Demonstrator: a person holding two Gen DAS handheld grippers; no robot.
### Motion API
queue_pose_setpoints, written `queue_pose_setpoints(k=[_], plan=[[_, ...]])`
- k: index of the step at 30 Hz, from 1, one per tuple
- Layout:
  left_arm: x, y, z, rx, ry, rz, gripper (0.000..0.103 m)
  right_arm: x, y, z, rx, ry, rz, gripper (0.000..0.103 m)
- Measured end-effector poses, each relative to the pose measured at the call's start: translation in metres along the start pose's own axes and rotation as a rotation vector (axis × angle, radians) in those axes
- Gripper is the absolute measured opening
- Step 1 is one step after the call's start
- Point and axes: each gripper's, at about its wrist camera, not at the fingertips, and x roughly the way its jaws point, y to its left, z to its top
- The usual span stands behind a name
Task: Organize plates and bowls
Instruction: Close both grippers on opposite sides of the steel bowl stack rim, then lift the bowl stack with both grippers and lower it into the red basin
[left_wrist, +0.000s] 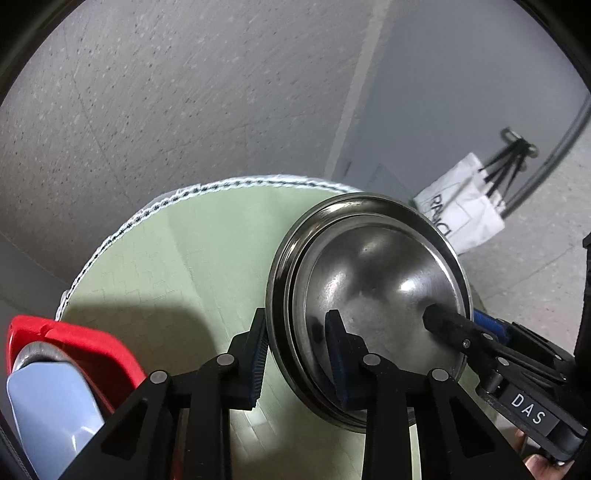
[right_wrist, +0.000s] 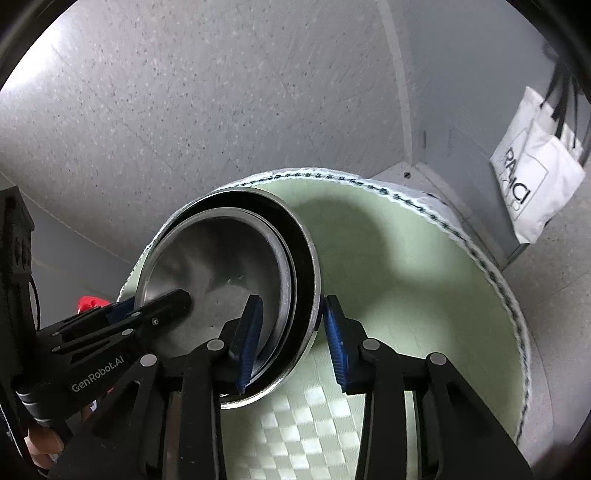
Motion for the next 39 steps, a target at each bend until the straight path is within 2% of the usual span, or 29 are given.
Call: queue_pose_setpoints(k=[10,15,20,24,30,33,39], plan=[[-0.100,0.009,-0.046,0.119,-0.110,-0.101,0.027,-0.086,0.043,-0.037,0.056,-0.165,-0.055,0.034],[-0.154,0.038,-0.073,0.166,-0.174,-0.119,0.027,-0.119,0.085,-0.059,0.075,-0.244,-0.077,0.034],[-0.201,0.087,-0.111,0.158,-0.203,-0.126,0.027,-0.131,0.128,-0.080,0.061,-0.275,-0.076,0.034],[-0.228,0.133,-0.139,0.128,-0.206,-0.105,0.027,-0.123,0.168,-0.094,0.035,-0.264,-0.063,0.034],[-0.249,0.201,-0.177,0.049,-0.183,-0.046,0.027,-0.090,0.230,-0.111,-0.026,-0.195,-0.027,0.035],[-0.255,0.223,-0.191,0.018,-0.165,-0.020,0.027,-0.068,0.251,-0.118,-0.049,-0.150,-0.013,0.034],[-0.255,0.252,-0.214,-0.019,-0.114,0.003,0.027,-0.030,0.269,-0.131,-0.067,-0.074,-0.012,0.035]])
